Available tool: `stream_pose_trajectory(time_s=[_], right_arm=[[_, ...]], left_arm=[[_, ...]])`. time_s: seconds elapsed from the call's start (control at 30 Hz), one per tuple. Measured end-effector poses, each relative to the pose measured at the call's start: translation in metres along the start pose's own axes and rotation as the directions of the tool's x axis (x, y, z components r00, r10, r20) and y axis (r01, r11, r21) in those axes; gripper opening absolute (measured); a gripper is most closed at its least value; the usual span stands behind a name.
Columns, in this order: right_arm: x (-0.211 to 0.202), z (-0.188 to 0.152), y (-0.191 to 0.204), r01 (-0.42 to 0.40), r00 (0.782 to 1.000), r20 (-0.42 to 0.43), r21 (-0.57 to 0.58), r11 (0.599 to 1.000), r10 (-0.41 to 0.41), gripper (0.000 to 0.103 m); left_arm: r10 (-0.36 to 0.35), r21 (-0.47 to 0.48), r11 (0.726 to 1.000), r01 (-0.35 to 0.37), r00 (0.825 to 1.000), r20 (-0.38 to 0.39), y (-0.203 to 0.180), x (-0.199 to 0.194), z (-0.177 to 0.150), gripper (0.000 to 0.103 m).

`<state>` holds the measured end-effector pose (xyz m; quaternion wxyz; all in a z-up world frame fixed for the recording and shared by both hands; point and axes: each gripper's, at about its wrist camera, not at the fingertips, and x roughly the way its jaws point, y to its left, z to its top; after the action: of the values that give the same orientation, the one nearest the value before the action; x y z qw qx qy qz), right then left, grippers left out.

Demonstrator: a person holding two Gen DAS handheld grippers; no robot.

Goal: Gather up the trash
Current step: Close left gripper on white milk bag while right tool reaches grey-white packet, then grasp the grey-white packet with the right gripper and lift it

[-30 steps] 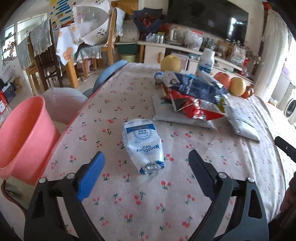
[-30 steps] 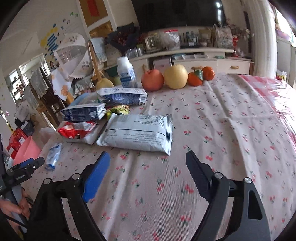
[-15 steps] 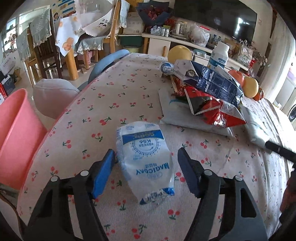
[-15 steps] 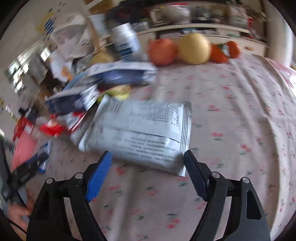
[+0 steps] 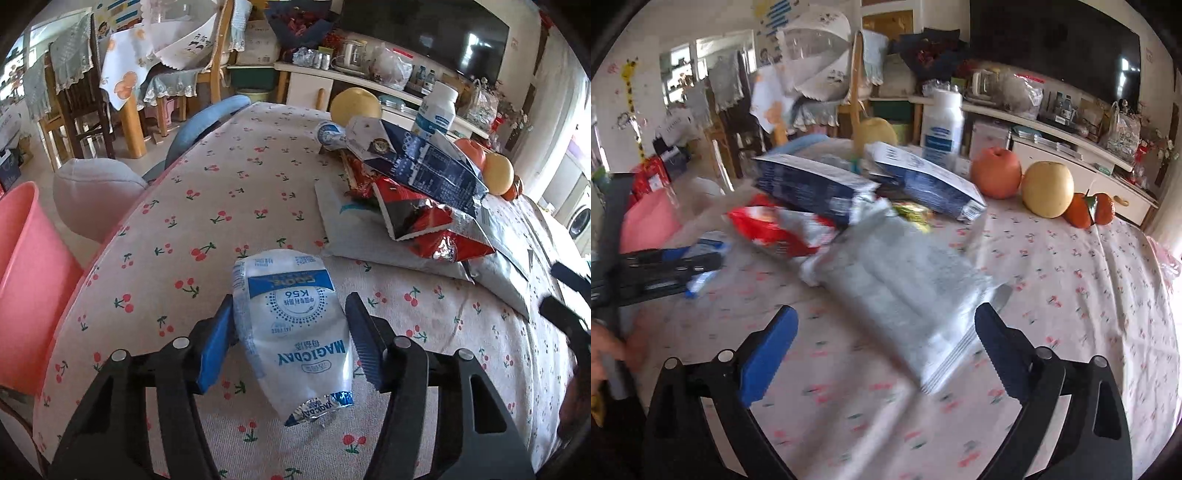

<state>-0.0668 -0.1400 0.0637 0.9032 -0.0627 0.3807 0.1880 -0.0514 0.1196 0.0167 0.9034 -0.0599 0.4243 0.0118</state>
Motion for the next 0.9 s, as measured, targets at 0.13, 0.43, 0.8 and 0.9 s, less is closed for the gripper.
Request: stream_pose_trajectory(time_s=[0.13,0.43,0.8,0.9], right_arm=[[0.026,0.008,-0.009,-0.021,0.999,-0.043,-0.09,0.996,0.017,0.096],[0.071,0.024,-0.003,-0.082,0.993,-0.1,-0.261,0.962,0.058,0.098],[0.082,0.035,-0.014,-0.183,0.97,-0.191,-0.176,0.967,0.149,0.097],[0.073,0.028,-0.002,-0.198,0.965,-0.209,-0.171,0.965,0.161,0.094]], left_arm=[[-0.009,0.021,1.0,0.009,1.0,-0.006,-0.001,0.001,-0.001,0.061],[-0.012,0.057,0.998,0.012,1.0,-0.004,-0.006,0.001,0.0,0.061],[-0.035,0.072,0.997,0.034,0.999,0.016,-0.01,-0.006,-0.001,0.061],[-0.033,0.068,0.997,0.031,0.999,0.021,-0.007,-0.009,-0.001,0.061]])
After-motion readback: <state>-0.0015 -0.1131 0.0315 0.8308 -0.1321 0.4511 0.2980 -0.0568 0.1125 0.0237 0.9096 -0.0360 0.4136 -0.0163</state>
